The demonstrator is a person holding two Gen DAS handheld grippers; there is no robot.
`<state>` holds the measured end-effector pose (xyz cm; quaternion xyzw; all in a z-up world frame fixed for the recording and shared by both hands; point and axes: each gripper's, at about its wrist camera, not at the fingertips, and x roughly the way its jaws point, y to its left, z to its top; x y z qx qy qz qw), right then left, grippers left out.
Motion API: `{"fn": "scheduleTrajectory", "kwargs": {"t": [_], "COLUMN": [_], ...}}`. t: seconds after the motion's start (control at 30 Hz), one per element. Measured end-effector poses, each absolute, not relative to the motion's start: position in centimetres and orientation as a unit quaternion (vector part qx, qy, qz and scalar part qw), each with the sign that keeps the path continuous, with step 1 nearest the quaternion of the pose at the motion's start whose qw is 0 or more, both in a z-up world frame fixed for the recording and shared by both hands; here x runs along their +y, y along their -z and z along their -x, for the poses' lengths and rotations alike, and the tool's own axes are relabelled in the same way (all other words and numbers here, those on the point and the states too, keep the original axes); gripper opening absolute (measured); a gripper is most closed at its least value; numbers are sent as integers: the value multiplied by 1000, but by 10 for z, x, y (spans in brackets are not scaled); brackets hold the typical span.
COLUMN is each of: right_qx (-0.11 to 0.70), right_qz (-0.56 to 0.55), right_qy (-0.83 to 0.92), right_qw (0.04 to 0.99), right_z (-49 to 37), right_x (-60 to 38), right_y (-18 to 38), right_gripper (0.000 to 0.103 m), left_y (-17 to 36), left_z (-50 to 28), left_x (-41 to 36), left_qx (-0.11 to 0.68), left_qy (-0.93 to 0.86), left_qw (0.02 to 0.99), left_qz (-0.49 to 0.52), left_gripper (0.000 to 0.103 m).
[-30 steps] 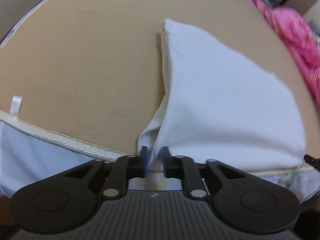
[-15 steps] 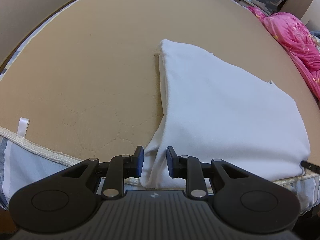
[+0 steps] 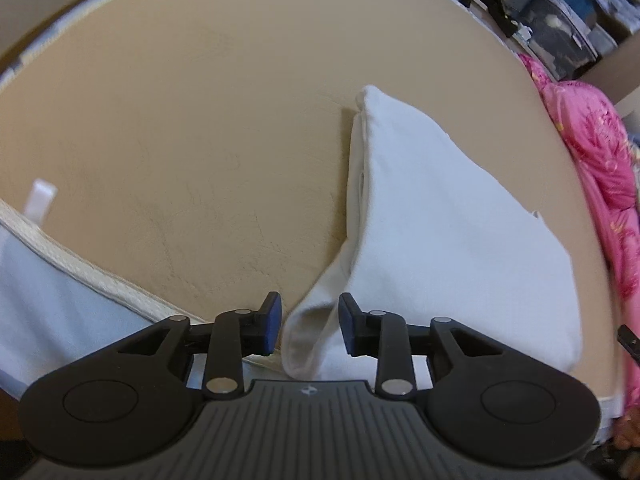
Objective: Fold small clothes
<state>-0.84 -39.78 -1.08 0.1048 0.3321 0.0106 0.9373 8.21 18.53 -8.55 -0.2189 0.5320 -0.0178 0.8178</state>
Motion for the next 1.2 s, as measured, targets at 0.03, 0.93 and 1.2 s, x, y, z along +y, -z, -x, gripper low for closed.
{"fn": "scheduleTrajectory", "kwargs": {"t": [0.03, 0.93, 1.2], "right_qx": [319, 365, 370], "right_qz": [-106, -126, -119], "right_qy": [-9, -10, -4], "right_qw": [942, 922, 922], "right_z": [9, -28, -28], "right_x": [-400, -391, -391], "right_y": [11, 60, 65], "right_gripper": [39, 38, 38], "left_y": [88, 110, 108], "left_z": [-83, -80, -81], "left_x": [186, 132, 128], "left_qx": [536, 551, 547], "left_qy": [21, 23, 28], "left_qw": [814, 820, 825], "left_qz": [225, 155, 137], "left_gripper": [43, 32, 19]}}
